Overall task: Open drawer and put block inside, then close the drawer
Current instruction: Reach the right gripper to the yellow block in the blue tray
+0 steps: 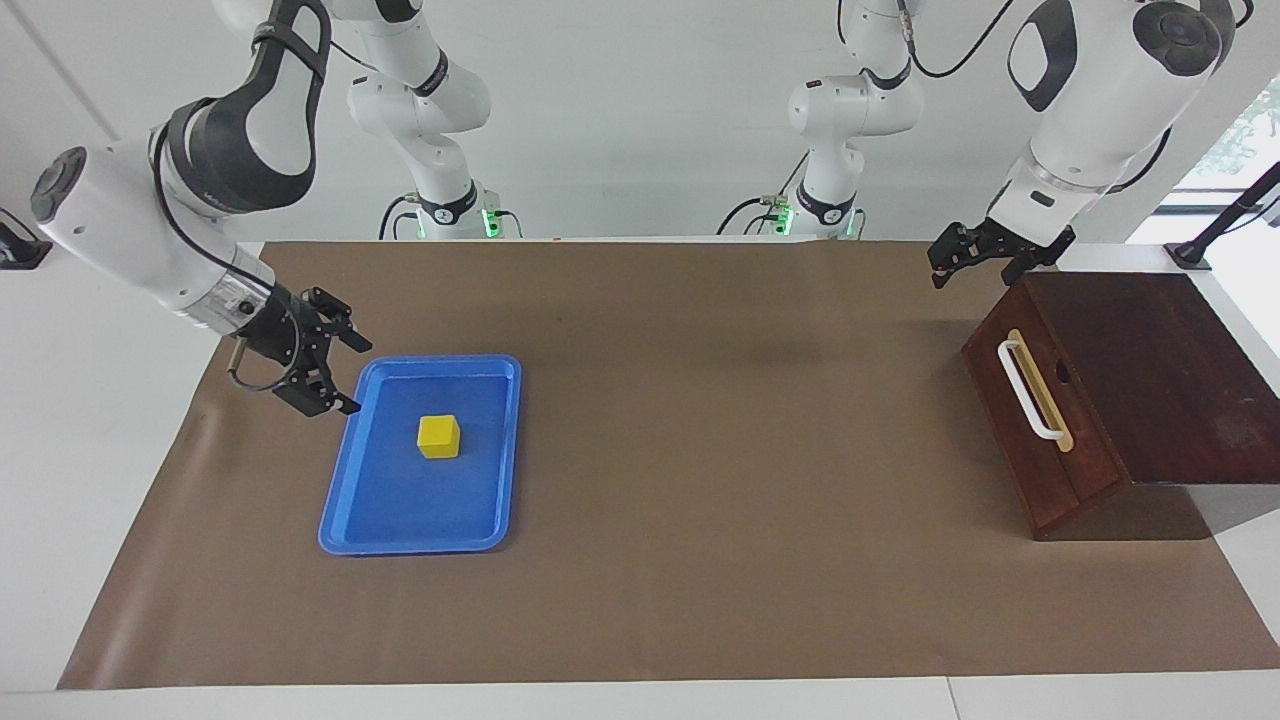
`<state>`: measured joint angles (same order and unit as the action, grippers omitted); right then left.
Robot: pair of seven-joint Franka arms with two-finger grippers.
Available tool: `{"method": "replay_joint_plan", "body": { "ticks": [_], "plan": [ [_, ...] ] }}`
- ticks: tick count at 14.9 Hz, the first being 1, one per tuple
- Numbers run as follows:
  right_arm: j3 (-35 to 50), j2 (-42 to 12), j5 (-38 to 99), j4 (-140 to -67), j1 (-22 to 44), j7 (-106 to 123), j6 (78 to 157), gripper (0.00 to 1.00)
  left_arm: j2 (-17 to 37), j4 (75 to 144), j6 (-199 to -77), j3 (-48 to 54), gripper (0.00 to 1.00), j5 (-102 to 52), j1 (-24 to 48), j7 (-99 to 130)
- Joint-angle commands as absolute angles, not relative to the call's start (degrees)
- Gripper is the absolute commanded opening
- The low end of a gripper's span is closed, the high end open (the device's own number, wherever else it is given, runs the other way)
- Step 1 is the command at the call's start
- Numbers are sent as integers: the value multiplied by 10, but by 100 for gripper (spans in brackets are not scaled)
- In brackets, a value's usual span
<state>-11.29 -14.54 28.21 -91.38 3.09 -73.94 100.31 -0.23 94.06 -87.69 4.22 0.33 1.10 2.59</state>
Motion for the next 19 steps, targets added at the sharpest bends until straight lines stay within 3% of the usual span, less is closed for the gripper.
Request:
{"method": "replay_joint_plan", "body": {
  "ticks": [1,7,19],
  "plan": [
    [-111,-177,324,-902,26,-756,1014,100,-8,947,-876,42,100,-4,8,25],
    [-110,-235,394,-939,6,-664,1012,100,-8,947,-876,42,100,-4,8,25],
    [-110,-229,482,-1078,7,-574,1098,100,-8,947,-876,42,100,-4,8,25]
  ]
}}
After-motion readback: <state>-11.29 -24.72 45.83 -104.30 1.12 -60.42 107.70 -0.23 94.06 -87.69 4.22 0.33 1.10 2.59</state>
